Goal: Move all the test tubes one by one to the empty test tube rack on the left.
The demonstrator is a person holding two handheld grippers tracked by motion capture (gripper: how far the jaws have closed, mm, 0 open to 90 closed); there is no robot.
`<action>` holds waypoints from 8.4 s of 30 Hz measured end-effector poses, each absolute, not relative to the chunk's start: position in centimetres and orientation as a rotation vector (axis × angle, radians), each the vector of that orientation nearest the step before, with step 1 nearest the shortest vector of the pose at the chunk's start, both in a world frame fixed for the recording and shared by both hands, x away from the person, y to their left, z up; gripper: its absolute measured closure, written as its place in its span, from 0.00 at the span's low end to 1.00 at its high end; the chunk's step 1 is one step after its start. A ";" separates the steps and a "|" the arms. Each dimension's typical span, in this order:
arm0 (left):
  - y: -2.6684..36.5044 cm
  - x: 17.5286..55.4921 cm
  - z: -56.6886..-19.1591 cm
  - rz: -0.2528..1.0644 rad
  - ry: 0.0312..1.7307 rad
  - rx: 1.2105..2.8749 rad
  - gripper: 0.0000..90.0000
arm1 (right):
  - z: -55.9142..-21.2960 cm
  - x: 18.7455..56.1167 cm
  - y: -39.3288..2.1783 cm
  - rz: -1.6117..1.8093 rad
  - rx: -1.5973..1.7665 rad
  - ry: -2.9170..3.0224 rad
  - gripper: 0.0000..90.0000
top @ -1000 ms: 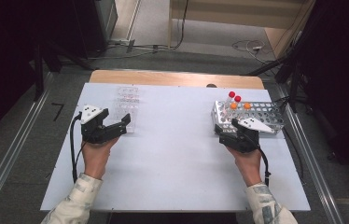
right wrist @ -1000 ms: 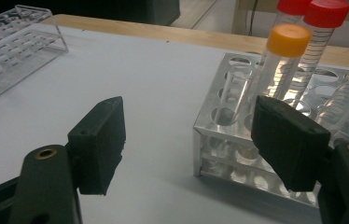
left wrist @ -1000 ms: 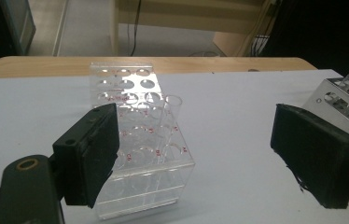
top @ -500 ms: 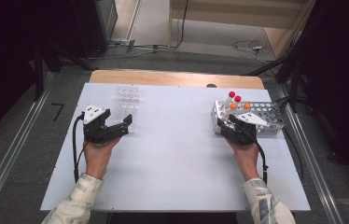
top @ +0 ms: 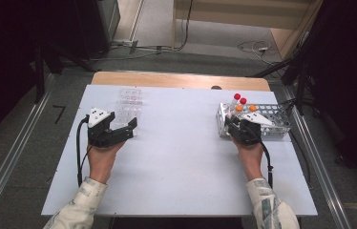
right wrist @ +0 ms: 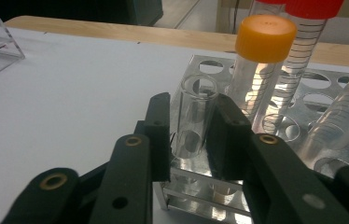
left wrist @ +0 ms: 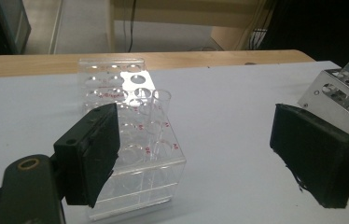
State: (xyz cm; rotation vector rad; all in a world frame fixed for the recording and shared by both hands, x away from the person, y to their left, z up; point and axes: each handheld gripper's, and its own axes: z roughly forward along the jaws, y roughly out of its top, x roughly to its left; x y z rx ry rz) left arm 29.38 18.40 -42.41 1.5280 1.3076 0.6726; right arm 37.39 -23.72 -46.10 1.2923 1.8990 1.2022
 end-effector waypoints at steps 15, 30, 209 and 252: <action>18.4 29.3 -42.3 0.673 1.305 1.527 0.19 | -43.5 36.4 -23.7 1.238 1.223 1.842 0.81; 18.3 29.1 -42.0 0.678 1.293 1.519 0.19 | -40.4 34.4 -23.3 1.340 1.146 1.814 0.81; 17.6 32.8 -41.2 0.783 1.286 1.694 0.86 | -44.3 30.5 -13.2 1.367 0.971 2.258 0.22; 16.5 30.2 -40.3 0.575 1.227 1.614 0.44 | -42.1 33.7 -21.4 1.253 1.190 1.925 0.25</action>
